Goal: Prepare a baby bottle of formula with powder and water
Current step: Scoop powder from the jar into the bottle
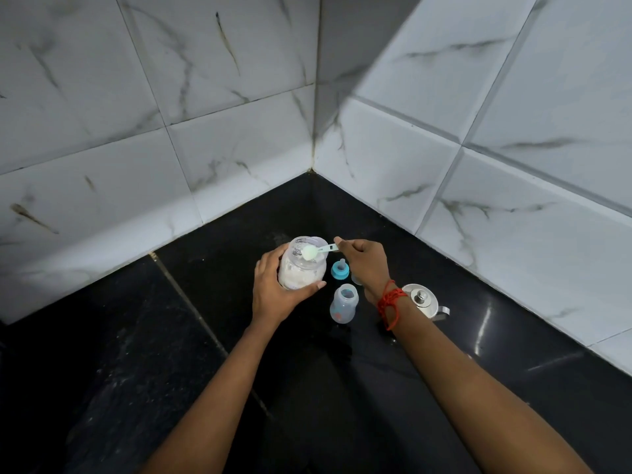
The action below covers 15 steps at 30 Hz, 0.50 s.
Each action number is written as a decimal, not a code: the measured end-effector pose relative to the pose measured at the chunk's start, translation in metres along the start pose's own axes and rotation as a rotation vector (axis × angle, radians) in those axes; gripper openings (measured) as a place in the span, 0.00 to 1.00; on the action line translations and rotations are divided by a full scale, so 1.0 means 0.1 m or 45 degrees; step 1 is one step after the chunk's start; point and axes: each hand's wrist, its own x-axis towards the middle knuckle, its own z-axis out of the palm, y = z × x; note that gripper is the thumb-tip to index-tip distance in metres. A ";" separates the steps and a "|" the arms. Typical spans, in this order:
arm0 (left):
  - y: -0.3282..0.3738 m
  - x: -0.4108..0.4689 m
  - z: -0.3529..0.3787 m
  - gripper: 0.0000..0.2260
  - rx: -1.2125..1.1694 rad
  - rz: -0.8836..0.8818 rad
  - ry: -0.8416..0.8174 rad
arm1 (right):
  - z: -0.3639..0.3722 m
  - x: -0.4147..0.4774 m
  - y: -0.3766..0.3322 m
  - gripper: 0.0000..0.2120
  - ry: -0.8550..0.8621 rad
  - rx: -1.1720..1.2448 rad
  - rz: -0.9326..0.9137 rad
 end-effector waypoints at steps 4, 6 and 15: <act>-0.11 0.02 0.07 0.41 -0.049 -0.123 -0.008 | -0.03 0.01 -0.02 0.20 0.030 0.089 0.025; -0.22 0.04 0.13 0.41 -0.079 -0.194 -0.005 | -0.08 0.00 -0.04 0.18 0.038 0.120 0.047; -0.54 0.06 0.32 0.42 -0.039 -0.356 0.006 | -0.32 -0.04 0.07 0.15 0.097 0.194 0.156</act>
